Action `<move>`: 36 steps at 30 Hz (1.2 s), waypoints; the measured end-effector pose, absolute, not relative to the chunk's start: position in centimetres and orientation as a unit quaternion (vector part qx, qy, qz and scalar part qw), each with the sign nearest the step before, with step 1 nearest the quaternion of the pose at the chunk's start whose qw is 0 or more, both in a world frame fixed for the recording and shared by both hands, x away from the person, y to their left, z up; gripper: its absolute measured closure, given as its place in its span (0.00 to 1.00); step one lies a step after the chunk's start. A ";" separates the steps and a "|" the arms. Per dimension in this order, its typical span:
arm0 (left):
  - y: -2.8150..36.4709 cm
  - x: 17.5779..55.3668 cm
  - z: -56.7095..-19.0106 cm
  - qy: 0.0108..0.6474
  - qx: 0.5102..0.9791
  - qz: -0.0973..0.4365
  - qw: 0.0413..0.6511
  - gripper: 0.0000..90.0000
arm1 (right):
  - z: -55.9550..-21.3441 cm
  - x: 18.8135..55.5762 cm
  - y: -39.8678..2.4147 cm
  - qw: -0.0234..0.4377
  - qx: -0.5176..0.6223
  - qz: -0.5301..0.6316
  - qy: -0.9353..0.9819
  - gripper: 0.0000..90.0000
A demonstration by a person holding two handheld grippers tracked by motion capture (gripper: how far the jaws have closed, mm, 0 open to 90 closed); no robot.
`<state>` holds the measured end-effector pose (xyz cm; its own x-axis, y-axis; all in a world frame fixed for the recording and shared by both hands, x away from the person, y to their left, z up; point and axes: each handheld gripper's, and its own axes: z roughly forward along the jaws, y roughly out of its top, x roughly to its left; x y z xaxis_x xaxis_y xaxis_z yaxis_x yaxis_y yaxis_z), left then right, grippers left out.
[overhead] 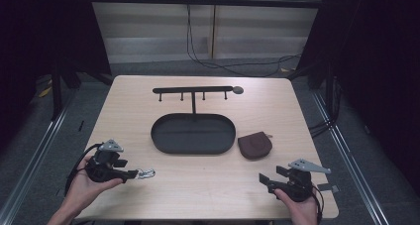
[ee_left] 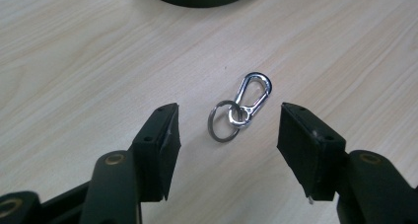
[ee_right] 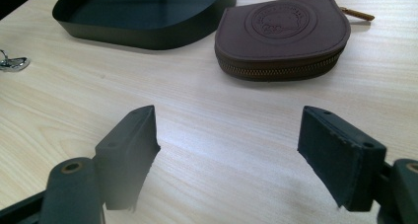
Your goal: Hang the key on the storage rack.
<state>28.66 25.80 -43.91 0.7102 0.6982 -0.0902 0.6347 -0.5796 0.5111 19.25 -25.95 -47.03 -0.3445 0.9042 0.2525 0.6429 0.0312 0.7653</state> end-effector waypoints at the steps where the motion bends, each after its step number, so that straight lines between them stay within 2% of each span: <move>1: 25.7 29.0 -44.1 0.373 0.891 0.054 0.254 0.45 | -47.1 19.3 -25.9 0.150 0.551 0.425 0.703 0.25; 7: 25.4 30.5 -44.7 0.375 0.897 0.012 0.231 0.45 | -47.1 19.3 -25.9 0.148 0.551 0.422 0.705 0.24; 10: 25.2 30.8 -44.5 0.372 0.903 0.005 0.217 0.52 | -47.1 19.4 -25.9 0.146 0.552 0.422 0.704 0.22; 15: 24.8 31.5 -44.0 0.366 0.909 -0.001 0.199 0.58 | -47.1 19.4 -25.8 0.144 0.551 0.420 0.707 0.22; 29: 23.9 32.5 -45.2 0.354 0.920 -0.028 0.169 0.64 | -47.4 19.5 -25.8 0.140 0.552 0.409 0.713 0.22; 36: 23.7 32.8 -45.7 0.355 0.921 -0.040 0.153 0.71 | -47.5 19.6 -26.0 0.135 0.559 0.408 0.709 0.22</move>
